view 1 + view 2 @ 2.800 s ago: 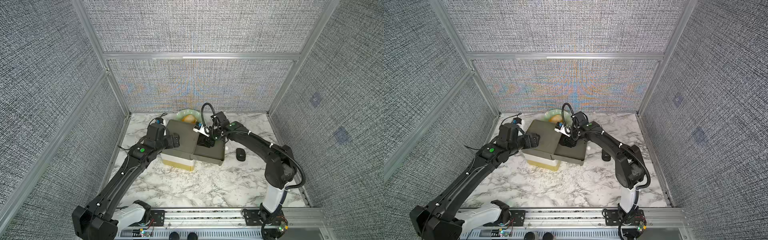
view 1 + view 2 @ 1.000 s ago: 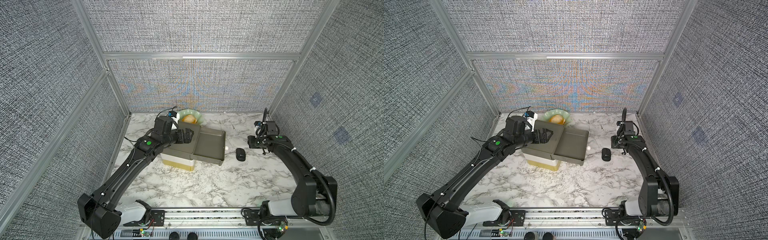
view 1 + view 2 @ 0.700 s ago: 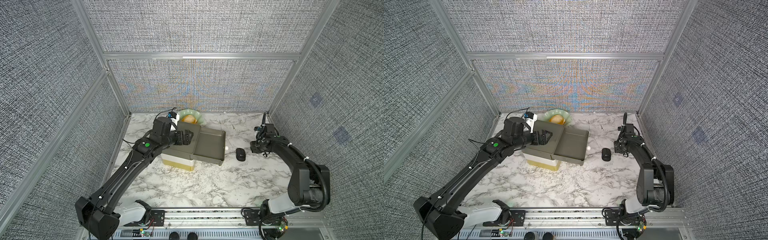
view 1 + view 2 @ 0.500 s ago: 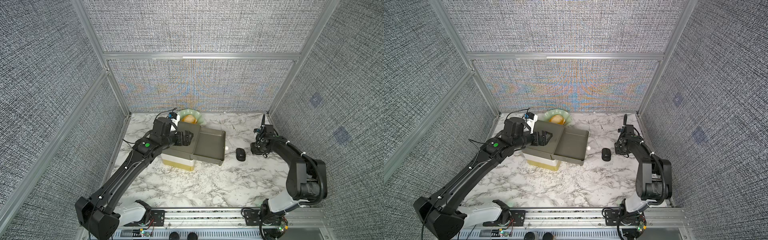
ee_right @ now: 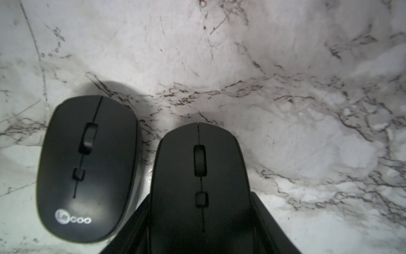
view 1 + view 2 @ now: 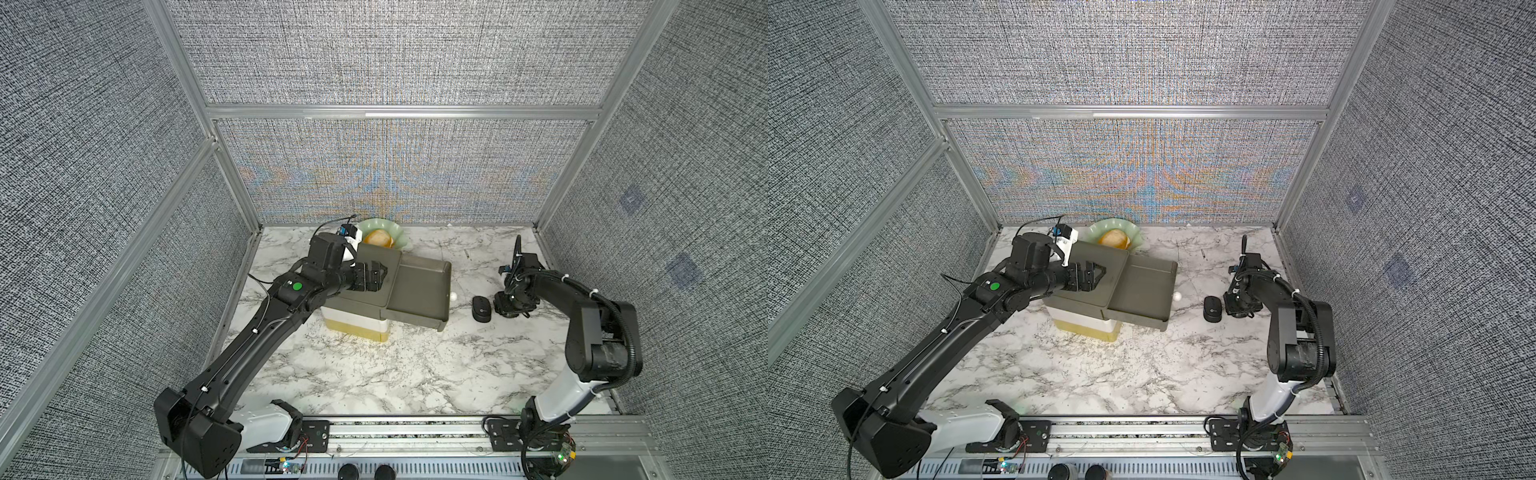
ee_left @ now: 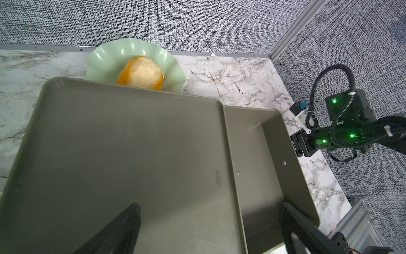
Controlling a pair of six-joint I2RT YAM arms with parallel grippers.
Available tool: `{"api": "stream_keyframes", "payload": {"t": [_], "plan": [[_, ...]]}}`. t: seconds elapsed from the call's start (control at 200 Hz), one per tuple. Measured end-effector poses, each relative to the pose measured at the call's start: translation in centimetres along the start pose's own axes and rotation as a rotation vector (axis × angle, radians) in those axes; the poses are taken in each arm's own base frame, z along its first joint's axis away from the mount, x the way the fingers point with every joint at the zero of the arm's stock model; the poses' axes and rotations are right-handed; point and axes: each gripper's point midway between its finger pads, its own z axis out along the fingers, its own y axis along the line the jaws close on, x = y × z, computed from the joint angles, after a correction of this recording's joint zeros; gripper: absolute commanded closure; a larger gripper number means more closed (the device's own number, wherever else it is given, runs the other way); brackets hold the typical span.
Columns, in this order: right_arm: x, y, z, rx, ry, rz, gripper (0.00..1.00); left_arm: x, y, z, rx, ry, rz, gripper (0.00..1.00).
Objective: Take the mice out of the drawer
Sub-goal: Place the mouse at the center of the board.
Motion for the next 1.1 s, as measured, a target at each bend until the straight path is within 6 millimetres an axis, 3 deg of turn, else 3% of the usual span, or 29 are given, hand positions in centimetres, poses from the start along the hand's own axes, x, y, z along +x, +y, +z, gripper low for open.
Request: {"api": "stream_keyframes", "payload": {"t": [0.33,0.43,0.565,0.735,0.805,0.981,1.096], "plan": [[0.5,0.1,1.0,-0.012,0.048,0.001,0.39,-0.1,0.5,0.1,-0.029,0.007,0.018,0.01],[0.3,0.0,0.1,-0.005,0.036,0.002,0.35,-0.1,0.5,0.2,-0.031,0.009,0.017,0.01],[-1.5,-0.8,-2.1,0.014,-0.038,0.011,0.26,-0.6,0.3,0.0,-0.027,-0.004,0.021,0.01],[-1.8,-0.8,-3.0,0.002,-0.051,0.018,0.21,-1.4,0.1,-0.4,-0.026,-0.025,0.028,0.01],[-2.2,-0.7,-4.3,-0.004,-0.086,0.023,0.21,-1.8,0.1,-0.6,-0.028,-0.034,0.029,0.01],[-5.4,-0.3,-10.5,-0.043,-0.301,0.175,0.18,-2.6,0.4,-1.9,-0.050,-0.076,0.033,0.01],[-5.8,1.3,-12.0,-0.156,-0.357,0.292,0.18,-3.4,1.3,-3.2,-0.081,-0.116,0.035,0.00]]}}
